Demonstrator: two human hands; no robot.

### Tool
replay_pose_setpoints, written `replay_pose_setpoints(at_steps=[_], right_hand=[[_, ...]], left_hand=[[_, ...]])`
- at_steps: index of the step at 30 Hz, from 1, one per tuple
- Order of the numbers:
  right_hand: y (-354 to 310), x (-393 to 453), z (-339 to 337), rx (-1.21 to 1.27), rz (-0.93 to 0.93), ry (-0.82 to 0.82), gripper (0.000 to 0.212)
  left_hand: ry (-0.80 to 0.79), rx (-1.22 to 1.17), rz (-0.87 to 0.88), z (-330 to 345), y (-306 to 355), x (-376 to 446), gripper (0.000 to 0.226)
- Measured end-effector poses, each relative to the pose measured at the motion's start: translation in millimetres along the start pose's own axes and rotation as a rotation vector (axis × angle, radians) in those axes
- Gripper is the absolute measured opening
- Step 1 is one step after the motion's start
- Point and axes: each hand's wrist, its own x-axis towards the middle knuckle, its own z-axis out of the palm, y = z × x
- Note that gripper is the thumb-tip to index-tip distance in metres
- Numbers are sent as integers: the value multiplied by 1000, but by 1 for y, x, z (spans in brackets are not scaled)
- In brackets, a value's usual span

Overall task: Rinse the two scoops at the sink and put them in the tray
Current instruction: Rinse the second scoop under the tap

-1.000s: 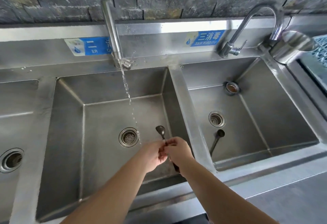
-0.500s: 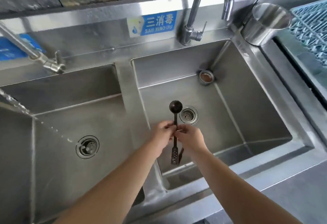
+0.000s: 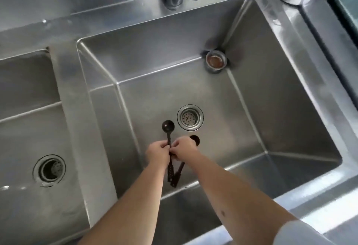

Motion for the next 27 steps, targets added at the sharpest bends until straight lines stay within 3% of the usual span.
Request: replay_pose_setpoints(at_steps=[2, 5, 18, 21, 24, 27], right_hand=[[4, 11, 5, -34, 16, 10, 27], [7, 25, 10, 8, 67, 4, 5], [17, 58, 30, -70, 69, 79, 19], [14, 52, 23, -120, 60, 61, 20], [5, 31, 4, -138, -5, 44, 20], [-8, -3, -23, -147, -102, 94, 20]], left_hand=[[18, 77, -18, 5, -2, 7, 26], [41, 122, -30, 12, -5, 17, 27], [95, 124, -103, 24, -16, 43, 18], [119, 128, -99, 21, -10, 38, 29], [152, 150, -27, 10, 11, 23, 47], [102, 333, 172, -9, 39, 3, 59]])
